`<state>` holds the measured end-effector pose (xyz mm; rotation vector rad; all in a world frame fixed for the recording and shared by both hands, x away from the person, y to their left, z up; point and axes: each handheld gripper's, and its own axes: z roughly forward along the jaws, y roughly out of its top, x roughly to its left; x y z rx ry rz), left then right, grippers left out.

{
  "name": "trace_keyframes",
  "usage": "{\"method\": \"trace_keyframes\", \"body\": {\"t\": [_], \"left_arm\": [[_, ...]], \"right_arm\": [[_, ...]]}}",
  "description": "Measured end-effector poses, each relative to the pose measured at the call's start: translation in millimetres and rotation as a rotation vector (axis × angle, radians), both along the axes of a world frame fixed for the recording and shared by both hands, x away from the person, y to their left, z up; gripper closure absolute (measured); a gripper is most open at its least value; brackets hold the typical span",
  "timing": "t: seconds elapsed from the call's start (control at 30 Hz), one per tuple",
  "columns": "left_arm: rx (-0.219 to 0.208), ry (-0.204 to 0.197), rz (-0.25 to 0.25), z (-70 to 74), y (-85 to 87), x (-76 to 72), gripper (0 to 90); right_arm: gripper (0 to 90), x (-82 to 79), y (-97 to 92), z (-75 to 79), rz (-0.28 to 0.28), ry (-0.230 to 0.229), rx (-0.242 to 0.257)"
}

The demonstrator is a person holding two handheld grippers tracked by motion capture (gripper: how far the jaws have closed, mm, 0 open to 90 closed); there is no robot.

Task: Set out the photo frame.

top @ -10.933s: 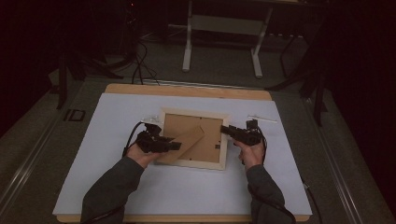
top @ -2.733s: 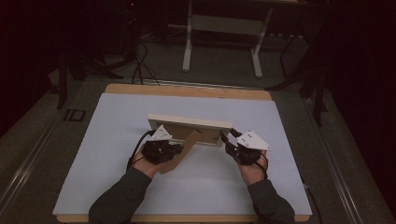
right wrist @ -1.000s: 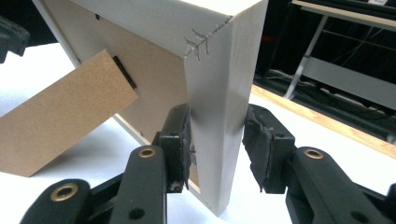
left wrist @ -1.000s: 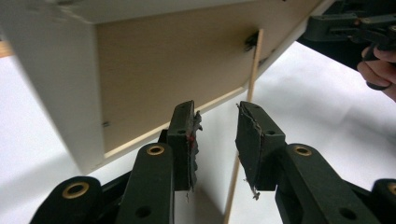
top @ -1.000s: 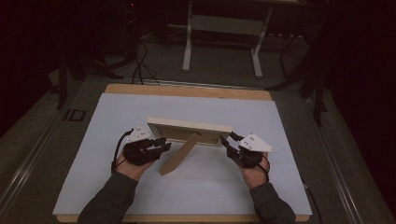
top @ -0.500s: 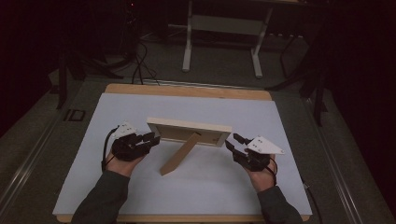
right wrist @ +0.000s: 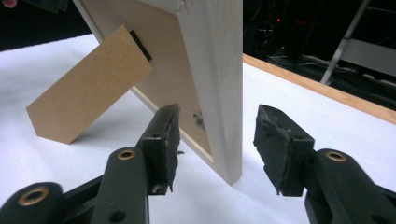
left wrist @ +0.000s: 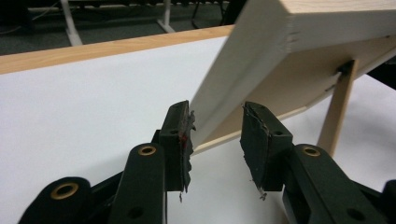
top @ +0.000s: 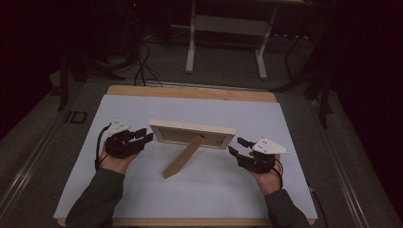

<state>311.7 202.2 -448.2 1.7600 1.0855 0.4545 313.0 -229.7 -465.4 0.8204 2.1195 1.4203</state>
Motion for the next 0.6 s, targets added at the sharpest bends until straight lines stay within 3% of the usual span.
{"method": "trace_keyframes", "body": {"t": [0.2,0.6], "left_arm": [[0.004,-0.003,0.012,-0.5,3.2,4.9,58.8],[0.008,-0.025,-0.044,-0.9,0.2,11.9,55.5]], "right_arm": [[42.6,9.8,5.9,3.4,0.027,0.007,0.0],[42.2,17.4,17.1,9.4,0.053,-0.001,0.031]]}}
